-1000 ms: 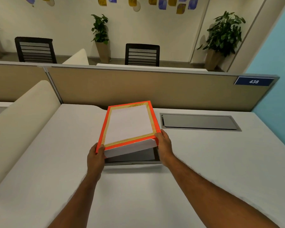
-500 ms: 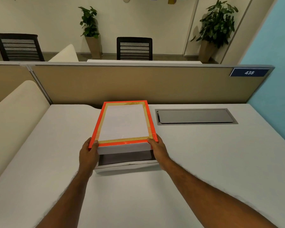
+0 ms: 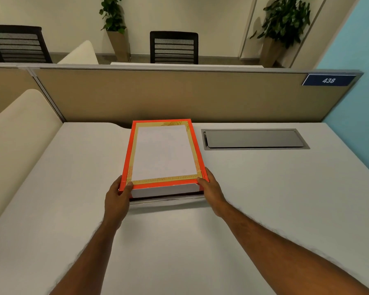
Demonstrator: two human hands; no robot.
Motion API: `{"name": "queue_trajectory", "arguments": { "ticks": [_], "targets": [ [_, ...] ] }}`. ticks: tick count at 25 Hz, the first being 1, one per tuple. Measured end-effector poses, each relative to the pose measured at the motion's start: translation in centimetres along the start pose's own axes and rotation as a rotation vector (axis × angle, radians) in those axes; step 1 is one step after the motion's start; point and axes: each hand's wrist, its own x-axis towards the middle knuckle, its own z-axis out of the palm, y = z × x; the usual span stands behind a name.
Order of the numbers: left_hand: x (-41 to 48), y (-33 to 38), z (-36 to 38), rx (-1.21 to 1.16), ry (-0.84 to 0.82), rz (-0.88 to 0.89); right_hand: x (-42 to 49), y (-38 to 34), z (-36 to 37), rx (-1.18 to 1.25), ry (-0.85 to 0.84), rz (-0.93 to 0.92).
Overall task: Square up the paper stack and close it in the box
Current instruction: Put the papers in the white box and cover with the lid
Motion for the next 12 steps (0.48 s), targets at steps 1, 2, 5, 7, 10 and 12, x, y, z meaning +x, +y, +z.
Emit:
{"name": "queue_trajectory", "arguments": {
  "ticks": [1,2,5,7,10,12],
  "targets": [
    [-0.5,-0.3,0.0,-0.003,0.005,0.000,-0.3,0.4,-0.1,-0.004,0.006,-0.002],
    [-1.0,-0.6,0.0,-0.009,0.009,-0.003,-0.7,0.6,-0.2,-0.013,0.008,-0.005],
    [-2.1,-1.1,-0.1,-0.022,0.019,-0.012,-1.8,1.3,-0.3,-0.030,0.015,-0.013],
    [-2.5,-1.1,-0.2,-0.029,0.018,-0.019,-2.2,1.7,-0.4,-0.039,0.023,-0.019],
    [-2.6,-1.5,-0.1,-0.007,0.018,-0.020,-2.6,2.2,-0.3,-0.065,0.030,-0.011],
    [-2.7,-1.9,0.0,0.035,0.008,-0.024,-2.7,2.5,-0.4,-0.079,0.028,-0.001]
  ]
}}
